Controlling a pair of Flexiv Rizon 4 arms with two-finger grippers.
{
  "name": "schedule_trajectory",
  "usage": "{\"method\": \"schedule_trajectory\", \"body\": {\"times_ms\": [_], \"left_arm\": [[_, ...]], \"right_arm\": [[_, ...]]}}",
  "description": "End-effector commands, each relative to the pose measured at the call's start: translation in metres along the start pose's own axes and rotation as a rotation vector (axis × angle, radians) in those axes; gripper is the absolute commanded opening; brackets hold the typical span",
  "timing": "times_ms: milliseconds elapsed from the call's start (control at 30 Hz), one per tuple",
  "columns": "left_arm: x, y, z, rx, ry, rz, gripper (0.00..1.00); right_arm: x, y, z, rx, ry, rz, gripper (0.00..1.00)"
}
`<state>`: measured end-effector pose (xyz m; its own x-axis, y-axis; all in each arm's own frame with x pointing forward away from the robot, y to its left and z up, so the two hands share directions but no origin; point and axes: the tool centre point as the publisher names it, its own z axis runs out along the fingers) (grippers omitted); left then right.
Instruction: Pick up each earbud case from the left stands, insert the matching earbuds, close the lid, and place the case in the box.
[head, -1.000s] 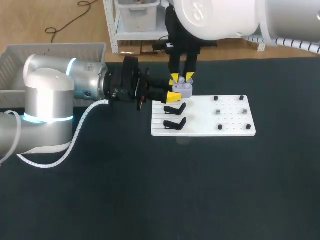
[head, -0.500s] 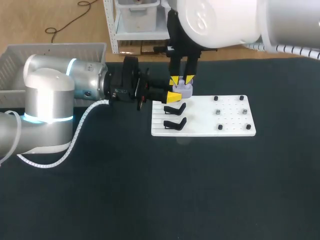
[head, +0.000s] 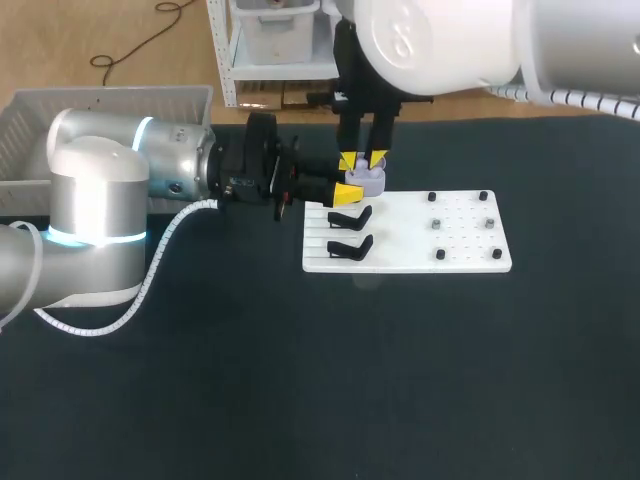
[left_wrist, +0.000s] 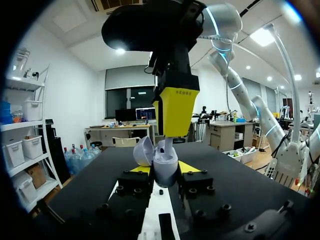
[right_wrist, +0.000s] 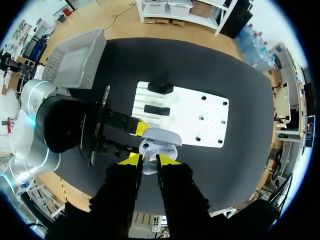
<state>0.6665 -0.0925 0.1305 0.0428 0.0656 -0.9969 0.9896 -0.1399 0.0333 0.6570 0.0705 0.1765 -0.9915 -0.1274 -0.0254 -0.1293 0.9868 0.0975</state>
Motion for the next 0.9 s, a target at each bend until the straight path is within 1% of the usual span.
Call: {"method": "schedule_trajectory", "body": {"times_ms": [33,633,900], "left_arm": [[0.0001,-0.0009,0.0001,-0.003,0.000,0.002,0.00],[0.0001,-0.0009,0.0001,-0.003,0.000,0.002,0.00],[0.0001,-0.0009,0.0001,-0.003,0.000,0.002,0.00]], "right_arm": [[-0.0017,-0.0004,0.0006,-0.003,0.005,0.000,0.00],[-0.0066,0.0035,0.0032,-0.004,0.024,-0.019,0.00],[-0.0072,0.0006,0.0072,-0.008,0.038,-0.011,0.00]]}}
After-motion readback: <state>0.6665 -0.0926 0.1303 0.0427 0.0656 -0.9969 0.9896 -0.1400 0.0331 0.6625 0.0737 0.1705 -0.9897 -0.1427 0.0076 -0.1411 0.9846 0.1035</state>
